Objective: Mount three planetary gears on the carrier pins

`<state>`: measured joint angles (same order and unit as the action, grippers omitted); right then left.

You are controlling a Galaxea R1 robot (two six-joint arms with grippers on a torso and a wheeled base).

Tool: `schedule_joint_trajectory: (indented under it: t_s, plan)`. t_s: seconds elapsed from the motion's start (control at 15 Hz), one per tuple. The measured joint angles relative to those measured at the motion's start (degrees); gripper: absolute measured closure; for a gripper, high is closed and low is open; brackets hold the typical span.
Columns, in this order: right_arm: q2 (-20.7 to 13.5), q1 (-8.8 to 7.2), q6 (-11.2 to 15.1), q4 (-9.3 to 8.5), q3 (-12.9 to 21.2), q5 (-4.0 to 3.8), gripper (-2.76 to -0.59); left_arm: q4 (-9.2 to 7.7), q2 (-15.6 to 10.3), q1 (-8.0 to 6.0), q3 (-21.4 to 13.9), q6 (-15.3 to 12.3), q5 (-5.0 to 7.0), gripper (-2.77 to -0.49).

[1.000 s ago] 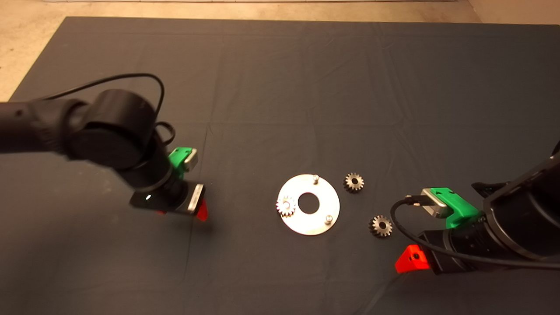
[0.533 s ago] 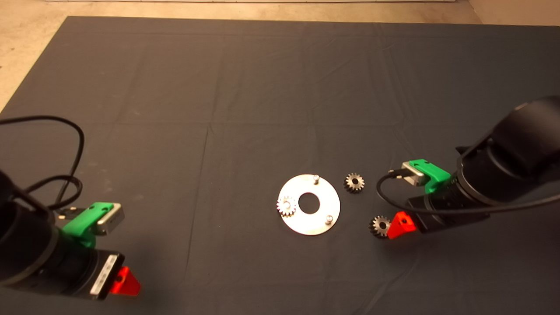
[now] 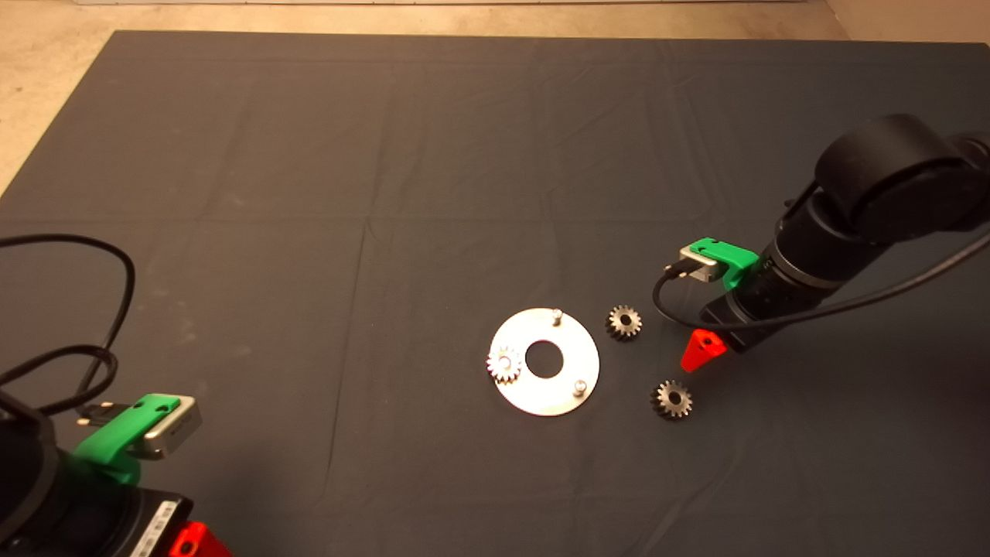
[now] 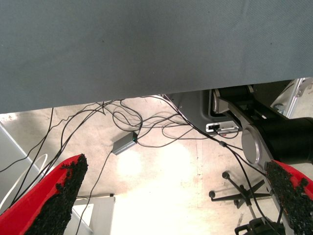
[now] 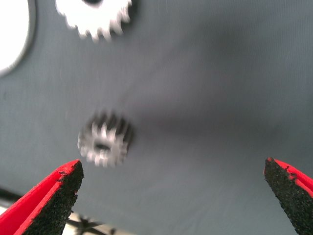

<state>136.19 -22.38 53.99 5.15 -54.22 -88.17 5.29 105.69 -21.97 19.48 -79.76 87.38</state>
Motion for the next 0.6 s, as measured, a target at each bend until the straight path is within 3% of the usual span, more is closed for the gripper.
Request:
schedule_joint_trajectory:
  t_s: [0.27, 0.6]
  plan:
    - [6.52, 0.01, -6.87, 0.16, -5.93, 0.91, -2.75, -0.06, -0.17, 0.00, -0.13, 0.11, 0.05, -2.62]
    - [11.22, 0.84, -11.92, 0.95, -11.64, 0.48, -2.75, -0.02, -0.31, 0.00, -0.24, 0.13, 0.02, -2.62]
